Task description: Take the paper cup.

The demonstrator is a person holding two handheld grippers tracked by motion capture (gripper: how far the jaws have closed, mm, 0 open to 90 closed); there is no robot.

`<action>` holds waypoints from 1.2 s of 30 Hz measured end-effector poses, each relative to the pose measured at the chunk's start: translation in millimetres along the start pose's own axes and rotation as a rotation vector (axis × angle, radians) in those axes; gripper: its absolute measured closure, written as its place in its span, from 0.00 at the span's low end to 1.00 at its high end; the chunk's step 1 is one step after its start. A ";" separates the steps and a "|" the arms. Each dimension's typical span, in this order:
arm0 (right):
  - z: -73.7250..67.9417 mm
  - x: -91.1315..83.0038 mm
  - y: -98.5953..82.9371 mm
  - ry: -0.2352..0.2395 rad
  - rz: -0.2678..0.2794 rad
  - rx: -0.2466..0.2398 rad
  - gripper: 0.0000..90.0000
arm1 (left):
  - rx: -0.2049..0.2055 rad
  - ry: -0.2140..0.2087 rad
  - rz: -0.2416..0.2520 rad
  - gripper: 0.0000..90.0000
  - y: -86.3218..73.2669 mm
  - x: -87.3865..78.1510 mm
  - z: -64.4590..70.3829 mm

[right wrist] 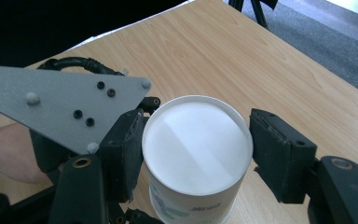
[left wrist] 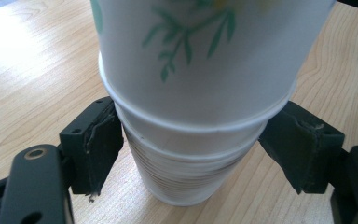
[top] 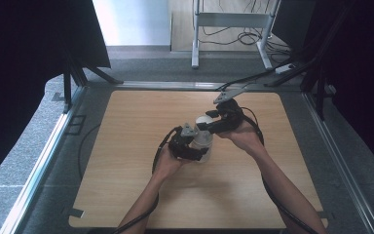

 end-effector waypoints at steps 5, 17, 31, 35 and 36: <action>-1.4 -5.8 4.7 0.007 0.013 -0.001 0.42 | 0.001 -0.001 0.001 0.24 -0.6 -0.1 -0.3; -4.3 -17.8 14.5 0.010 0.015 -0.020 0.42 | -0.005 -0.008 0.006 0.24 -1.2 0.3 -0.5; -9.6 -31.1 28.7 0.007 0.028 -0.034 0.42 | 0.004 -0.009 0.004 0.23 -1.5 0.5 -0.7; -10.9 -35.1 31.7 0.006 0.034 -0.039 0.42 | 0.008 -0.011 0.000 0.23 -1.4 0.3 -0.6; -11.4 -36.7 32.8 0.006 0.035 -0.038 0.42 | 0.006 -0.010 0.001 0.23 -1.3 0.4 -0.4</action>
Point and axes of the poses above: each handheld gripper's, and its own axes: x roughly forward along the jaws, y roughly out of its top, z roughly to its right, the point moved 5 cm from there along x, roughly forward along the jaws, and after that the axes turned 15 degrees about y, right-handed, at the moved point
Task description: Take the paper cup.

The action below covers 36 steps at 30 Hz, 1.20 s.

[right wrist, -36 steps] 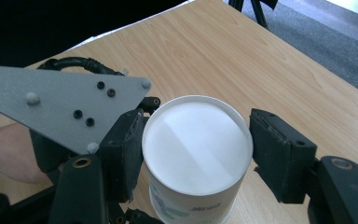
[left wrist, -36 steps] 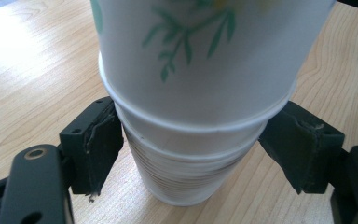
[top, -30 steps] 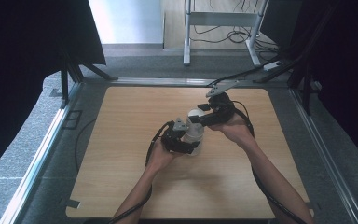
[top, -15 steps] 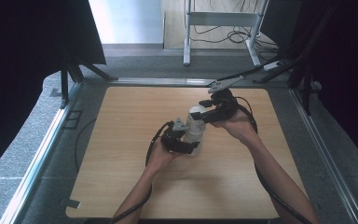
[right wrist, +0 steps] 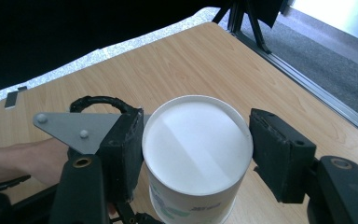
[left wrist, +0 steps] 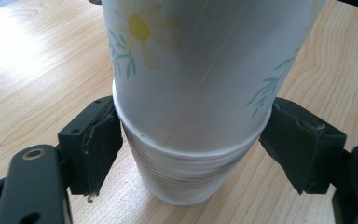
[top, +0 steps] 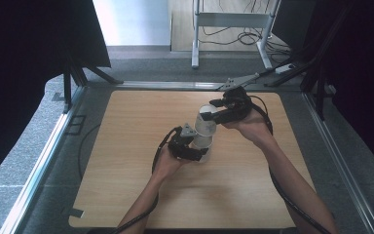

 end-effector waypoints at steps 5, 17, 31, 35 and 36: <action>-2.8 -10.0 7.3 -0.001 0.020 -0.005 0.42 | 0.005 0.003 -0.005 0.23 0.1 -0.1 0.1; -9.5 -24.9 13.6 -0.007 0.035 -0.018 0.42 | -0.009 0.011 -0.015 0.19 -2.2 3.1 1.0; -19.2 -34.4 -0.3 0.003 0.035 -0.024 0.42 | -0.015 -0.034 -0.012 0.06 -6.1 -8.1 0.0; -24.3 -38.4 -4.0 0.006 0.035 -0.031 0.42 | -0.018 -0.042 -0.017 0.03 -10.3 -14.9 -1.1; -25.2 -39.0 -4.9 0.005 0.034 -0.030 0.42 | -0.026 -0.045 -0.013 0.02 -11.1 -16.3 -1.2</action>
Point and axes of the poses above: each handheld gripper's, and its own axes: x roughly forward along the jaws, y roughly out of its top, z roughly to its right, the point moved 5 cm from there along x, roughly forward along the jaws, and after that the axes turned 15 degrees about y, right-handed, at the moved point
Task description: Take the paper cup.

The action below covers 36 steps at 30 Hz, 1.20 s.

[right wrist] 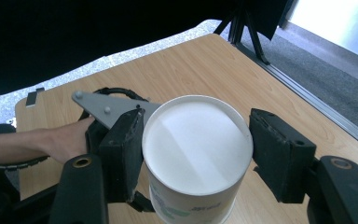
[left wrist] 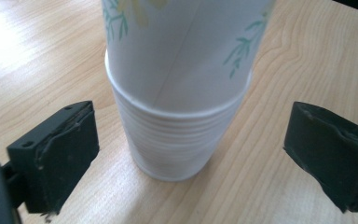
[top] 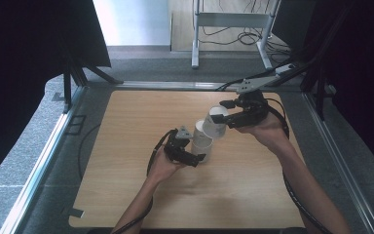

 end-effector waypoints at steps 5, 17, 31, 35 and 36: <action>-3.1 -3.5 -5.5 0.004 0.004 -0.002 0.42 | -0.021 -0.017 0.001 0.01 -4.4 -6.8 0.0; -9.3 -10.8 -21.6 0.007 0.000 -0.003 0.42 | -0.024 -0.059 0.026 0.00 -11.2 -22.2 6.8; -20.1 -12.4 -47.0 0.020 0.009 -0.017 0.42 | -0.011 -0.126 0.061 0.00 -20.0 -37.5 22.5; -22.7 -10.2 -55.5 0.031 0.010 -0.017 0.42 | 0.012 -0.142 0.073 0.00 -19.8 -40.3 29.5; -23.3 -9.3 -57.7 0.031 0.010 -0.019 0.42 | 0.012 -0.142 0.073 0.00 -19.8 -40.3 29.5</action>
Point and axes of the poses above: each handheld gripper's, and its own axes: x roughly forward along the jaws, y roughly out of its top, z roughly to its right, the point moved 5 cm from there along x, roughly forward along the jaws, and after that the axes turned 15 degrees about y, right-handed, at the moved point
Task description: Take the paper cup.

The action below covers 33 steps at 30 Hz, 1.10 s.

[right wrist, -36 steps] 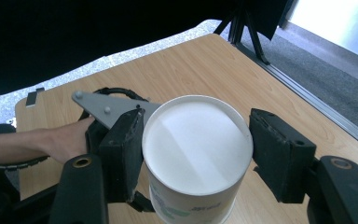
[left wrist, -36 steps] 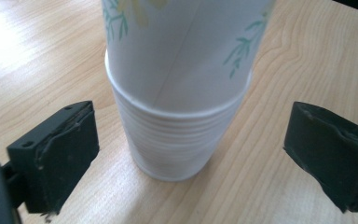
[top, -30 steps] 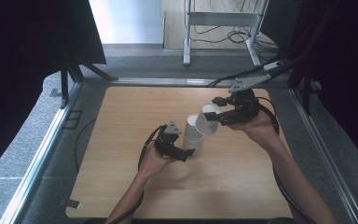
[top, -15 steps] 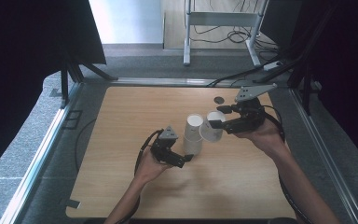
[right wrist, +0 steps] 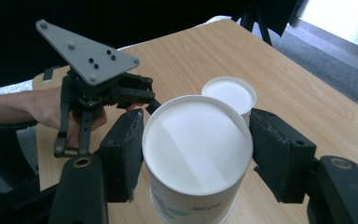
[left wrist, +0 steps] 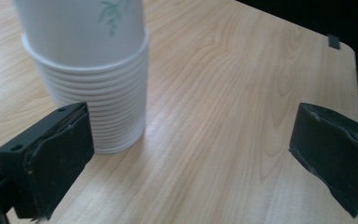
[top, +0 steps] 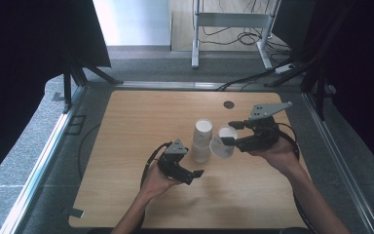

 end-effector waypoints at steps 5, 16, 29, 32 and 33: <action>-3.0 3.8 -8.1 0.009 -0.002 -0.001 0.42 | 0.022 -0.018 0.016 0.00 0.0 -0.4 9.0; -14.8 26.6 -34.4 0.061 -0.020 0.003 0.42 | 0.050 -0.031 0.040 0.01 -6.8 1.9 24.8; -26.6 55.1 -52.6 0.112 -0.028 0.005 0.42 | 0.099 -0.045 0.040 0.04 -15.0 14.6 38.8; -27.1 57.9 -54.2 0.117 -0.027 0.006 0.42 | 0.097 -0.051 0.040 0.05 -16.2 16.6 39.7; -27.7 60.3 -55.2 0.121 -0.026 0.007 0.42 | 0.097 -0.058 0.043 0.06 -17.0 18.1 40.6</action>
Point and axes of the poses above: each handheld gripper's, and its own axes: x roughly forward along the jaws, y roughly out of its top, z roughly to its right, the point moved 5 cm from there along x, roughly forward along the jaws, and after that the axes turned 15 degrees about y, right-handed, at the moved point
